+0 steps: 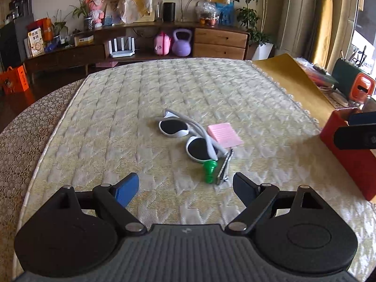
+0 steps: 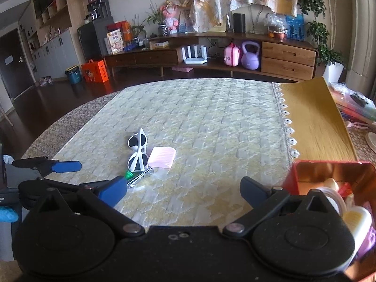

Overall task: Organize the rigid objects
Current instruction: 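Withdraw both open tools from the tin toward sunglasses and pink sponge, then close left tool on small green item while right tool grasps pink sponge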

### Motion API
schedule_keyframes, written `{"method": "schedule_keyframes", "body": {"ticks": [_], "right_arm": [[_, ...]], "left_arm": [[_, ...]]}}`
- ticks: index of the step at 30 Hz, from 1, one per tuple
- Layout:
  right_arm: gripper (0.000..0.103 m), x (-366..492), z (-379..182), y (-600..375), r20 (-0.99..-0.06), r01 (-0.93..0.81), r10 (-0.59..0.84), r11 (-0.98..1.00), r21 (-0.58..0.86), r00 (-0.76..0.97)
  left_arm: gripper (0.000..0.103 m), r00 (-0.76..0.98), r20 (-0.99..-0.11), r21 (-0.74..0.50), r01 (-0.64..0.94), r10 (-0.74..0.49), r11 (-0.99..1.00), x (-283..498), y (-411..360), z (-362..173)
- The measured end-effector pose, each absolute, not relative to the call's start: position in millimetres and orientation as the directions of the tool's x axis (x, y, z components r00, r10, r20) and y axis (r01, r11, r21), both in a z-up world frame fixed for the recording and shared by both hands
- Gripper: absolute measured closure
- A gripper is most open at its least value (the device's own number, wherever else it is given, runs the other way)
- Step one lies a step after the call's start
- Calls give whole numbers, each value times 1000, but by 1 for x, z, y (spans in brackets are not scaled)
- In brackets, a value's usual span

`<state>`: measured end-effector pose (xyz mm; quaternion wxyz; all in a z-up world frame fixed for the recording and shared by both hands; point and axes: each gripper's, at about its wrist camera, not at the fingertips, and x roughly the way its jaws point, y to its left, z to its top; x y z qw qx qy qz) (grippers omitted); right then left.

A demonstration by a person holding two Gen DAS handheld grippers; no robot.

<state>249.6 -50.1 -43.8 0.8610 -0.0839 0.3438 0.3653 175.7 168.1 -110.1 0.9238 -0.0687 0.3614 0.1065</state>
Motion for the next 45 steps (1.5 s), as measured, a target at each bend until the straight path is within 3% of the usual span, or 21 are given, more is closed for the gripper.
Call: {"method": "schedule_keyframes", "body": {"ticks": [12, 20, 32, 38, 43, 45], "right_arm": [[2, 284, -63, -4, -694, -703, 550, 706, 89, 465], [10, 311, -84, 33, -739, -686, 510, 722, 89, 440], [20, 326, -108, 70, -776, -676, 460, 734, 60, 431], [29, 324, -114, 77, -791, -678, 436, 734, 38, 429], [36, 319, -116, 81, -786, -693, 426, 721, -5, 449], [40, 316, -116, 81, -783, -699, 427, 715, -13, 452]], "left_arm": [[16, 714, -684, -73, -270, 149, 960, 199, 176, -133], [16, 733, -666, -90, -268, 143, 959, 202, 178, -137], [24, 739, -655, -89, -285, 160, 954, 205, 184, -140], [31, 736, -649, -5, -257, 192, 966, 207, 170, -144], [48, 744, -640, 23, -231, 192, 973, 209, 161, -143], [60, 747, -639, 27, -219, 185, 975, 210, 157, -143]]}}
